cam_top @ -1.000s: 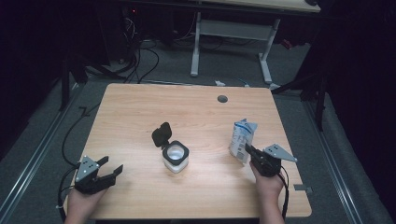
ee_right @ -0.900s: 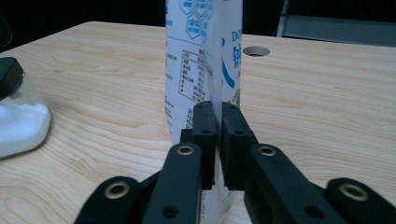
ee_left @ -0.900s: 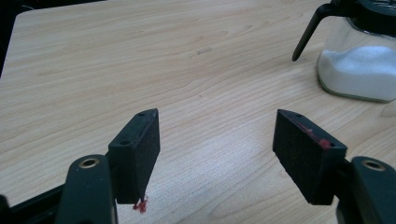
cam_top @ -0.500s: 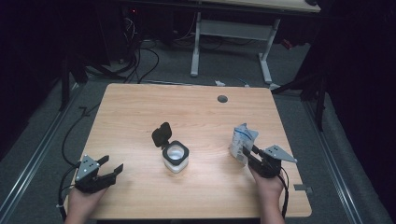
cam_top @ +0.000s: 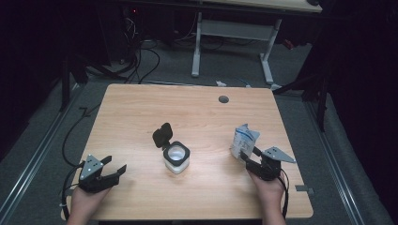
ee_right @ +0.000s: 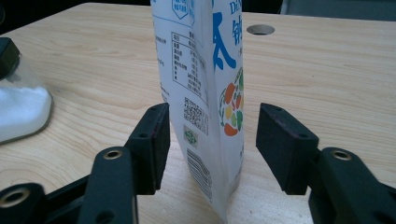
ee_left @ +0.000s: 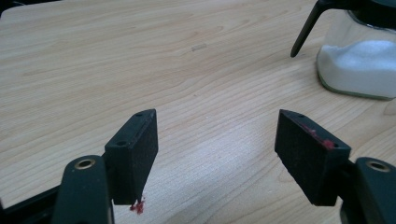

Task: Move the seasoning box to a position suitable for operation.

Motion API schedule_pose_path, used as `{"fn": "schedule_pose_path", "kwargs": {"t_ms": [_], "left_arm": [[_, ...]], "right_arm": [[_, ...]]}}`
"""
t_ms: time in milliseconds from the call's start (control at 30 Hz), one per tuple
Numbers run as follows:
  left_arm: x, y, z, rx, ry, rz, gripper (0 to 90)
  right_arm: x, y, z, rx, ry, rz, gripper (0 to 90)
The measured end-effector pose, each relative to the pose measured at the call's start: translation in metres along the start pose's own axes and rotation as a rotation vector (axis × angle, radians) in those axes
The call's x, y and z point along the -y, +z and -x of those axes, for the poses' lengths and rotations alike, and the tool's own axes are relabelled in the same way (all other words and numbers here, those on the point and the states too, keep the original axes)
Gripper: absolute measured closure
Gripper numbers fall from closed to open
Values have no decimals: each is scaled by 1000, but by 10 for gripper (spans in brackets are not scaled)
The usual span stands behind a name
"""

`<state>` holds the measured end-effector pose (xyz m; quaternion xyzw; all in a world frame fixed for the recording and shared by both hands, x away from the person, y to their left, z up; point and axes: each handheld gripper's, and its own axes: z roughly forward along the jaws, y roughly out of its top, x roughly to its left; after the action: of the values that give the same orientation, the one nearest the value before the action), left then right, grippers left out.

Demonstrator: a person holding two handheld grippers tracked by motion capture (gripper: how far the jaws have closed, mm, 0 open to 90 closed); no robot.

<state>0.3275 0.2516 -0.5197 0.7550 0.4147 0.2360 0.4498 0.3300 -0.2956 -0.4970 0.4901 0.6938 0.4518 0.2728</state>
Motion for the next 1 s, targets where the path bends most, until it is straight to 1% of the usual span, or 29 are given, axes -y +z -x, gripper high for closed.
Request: {"fn": "schedule_pose_path", "kwargs": {"t_ms": [67,200,367,533,600,733,867,967,1000], "left_arm": [[0,2,1,6,2,-5,307],[-1,5,2,16,2,-13,320],[-1,11,5,41,-4,-21,326],[-2,16,8,61,1,-36,326],[-2,17,9,65,3,-41,325],[-4,20,11,70,-7,-37,321],[-5,24,12,74,-3,-46,321],[-6,26,13,79,-9,-45,319],[-7,26,13,79,-6,-44,319]], "right_arm": [[2,-2,-2,6,-14,-8,442],[6,-6,-4,9,-26,-19,452],[10,-13,-5,28,-32,-28,454],[16,-20,-7,37,-29,-34,451],[19,-23,-8,37,-30,-40,450],[25,-27,-11,36,-33,-59,449],[30,-30,-18,35,-33,-74,455],[32,-33,-22,36,-34,-78,462],[33,-34,-24,38,-40,-79,469]]}}
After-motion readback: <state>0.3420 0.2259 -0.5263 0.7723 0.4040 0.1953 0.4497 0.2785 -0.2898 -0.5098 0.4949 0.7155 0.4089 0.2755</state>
